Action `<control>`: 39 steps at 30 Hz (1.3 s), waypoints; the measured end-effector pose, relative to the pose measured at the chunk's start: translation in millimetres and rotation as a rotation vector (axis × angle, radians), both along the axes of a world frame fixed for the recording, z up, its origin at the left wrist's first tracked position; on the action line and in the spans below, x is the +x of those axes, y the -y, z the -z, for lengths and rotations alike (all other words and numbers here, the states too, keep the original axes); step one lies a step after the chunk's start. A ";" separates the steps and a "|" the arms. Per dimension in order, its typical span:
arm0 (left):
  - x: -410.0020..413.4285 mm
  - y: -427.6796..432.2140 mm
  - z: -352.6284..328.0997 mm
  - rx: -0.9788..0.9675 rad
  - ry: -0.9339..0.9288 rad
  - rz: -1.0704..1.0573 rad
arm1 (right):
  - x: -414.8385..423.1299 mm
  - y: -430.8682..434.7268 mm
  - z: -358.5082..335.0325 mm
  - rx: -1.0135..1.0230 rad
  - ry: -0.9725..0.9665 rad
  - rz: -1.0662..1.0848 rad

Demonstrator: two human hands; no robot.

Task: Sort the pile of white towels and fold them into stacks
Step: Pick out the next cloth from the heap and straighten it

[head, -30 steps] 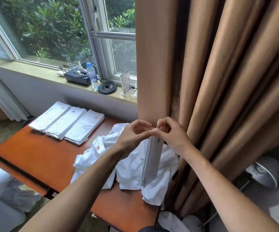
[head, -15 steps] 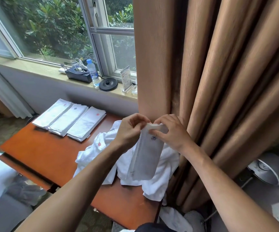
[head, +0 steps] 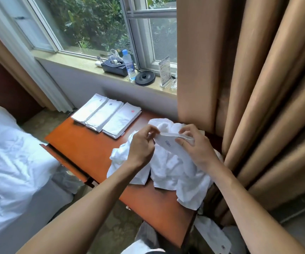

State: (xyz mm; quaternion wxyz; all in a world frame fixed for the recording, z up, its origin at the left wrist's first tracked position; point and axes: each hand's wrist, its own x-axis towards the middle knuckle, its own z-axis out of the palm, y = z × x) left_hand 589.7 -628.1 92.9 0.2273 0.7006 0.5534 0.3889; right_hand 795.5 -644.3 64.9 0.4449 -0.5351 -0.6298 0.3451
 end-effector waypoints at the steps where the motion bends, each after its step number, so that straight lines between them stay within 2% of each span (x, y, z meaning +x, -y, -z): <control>1: -5.7 0.9 0.8 -0.011 0.011 -0.009 | -7.1 -0.4 0.4 -0.007 0.000 -0.009; 12: -83.6 -16.1 9.4 -0.029 -0.003 0.005 | -73.7 -27.4 -5.7 0.021 0.132 -0.074; 23: -265.6 -68.9 11.8 -0.106 0.017 0.008 | -240.3 -86.4 -21.5 0.015 0.313 -0.109; 27: -327.9 -97.9 11.3 -0.089 0.016 0.003 | -301.3 -112.2 -28.9 0.019 0.309 -0.106; 32: -386.4 -123.1 4.3 -0.025 -0.021 -0.052 | -353.7 -126.3 -31.8 -0.007 0.217 -0.107; 35: -409.7 -133.9 0.1 0.022 -0.039 -0.073 | -372.5 -130.9 -30.9 -0.070 0.107 -0.097; 39: -419.5 -148.7 -3.8 0.038 0.001 -0.041 | -386.7 -148.3 -29.4 -0.091 0.058 -0.064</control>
